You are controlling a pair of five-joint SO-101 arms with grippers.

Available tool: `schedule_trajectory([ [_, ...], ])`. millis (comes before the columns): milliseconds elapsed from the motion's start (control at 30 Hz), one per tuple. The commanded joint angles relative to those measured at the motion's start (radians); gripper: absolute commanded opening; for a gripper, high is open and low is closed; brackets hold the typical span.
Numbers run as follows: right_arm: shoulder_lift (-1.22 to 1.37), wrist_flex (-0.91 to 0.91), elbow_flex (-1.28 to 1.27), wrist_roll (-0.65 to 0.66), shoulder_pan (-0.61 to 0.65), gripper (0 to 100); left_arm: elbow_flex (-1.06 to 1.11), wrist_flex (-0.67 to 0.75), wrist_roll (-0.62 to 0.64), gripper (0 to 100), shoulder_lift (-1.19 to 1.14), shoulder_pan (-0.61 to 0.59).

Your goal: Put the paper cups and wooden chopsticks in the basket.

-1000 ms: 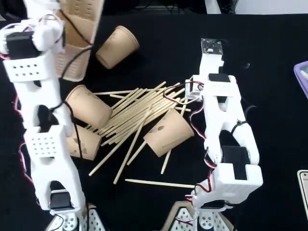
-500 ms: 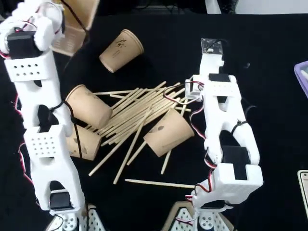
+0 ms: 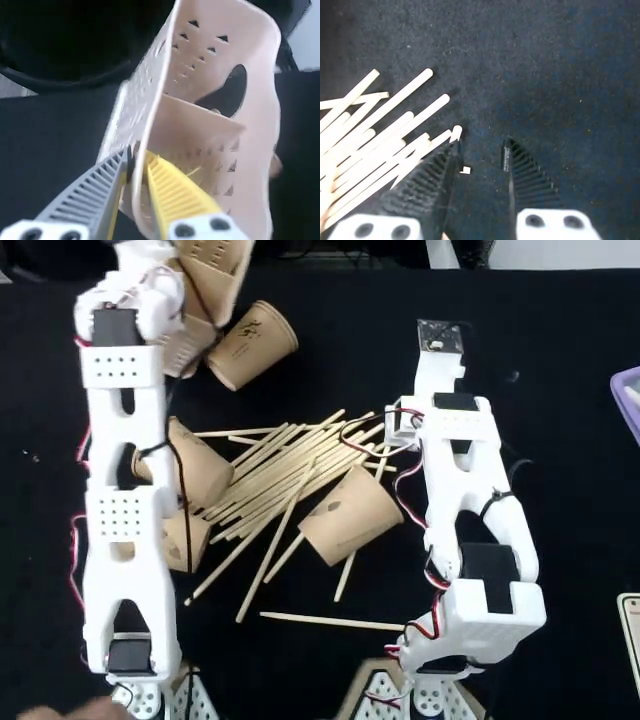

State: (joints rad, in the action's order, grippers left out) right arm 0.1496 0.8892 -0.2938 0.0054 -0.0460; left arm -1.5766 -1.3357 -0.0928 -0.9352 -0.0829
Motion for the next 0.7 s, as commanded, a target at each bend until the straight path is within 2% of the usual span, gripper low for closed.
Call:
schedule_trajectory([
  [0, -0.016, -0.017, 0.004, -0.002, 0.009, 14.1, -0.093, -0.084, 0.000, 3, 0.020, 0.065],
  [200, -0.016, -0.017, 0.007, -0.002, 0.009, 14.1, -0.087, -0.330, -0.298, 3, 0.037, 0.154],
  [267, -0.016, -0.017, 0.007, -0.002, 0.008, 14.1, -0.088, -0.379, -0.358, 3, 0.049, 0.170],
  [667, -0.016, -0.017, 0.007, -0.002, 0.008, 14.1, -0.088, -0.393, -0.377, 3, 0.183, 0.170],
])
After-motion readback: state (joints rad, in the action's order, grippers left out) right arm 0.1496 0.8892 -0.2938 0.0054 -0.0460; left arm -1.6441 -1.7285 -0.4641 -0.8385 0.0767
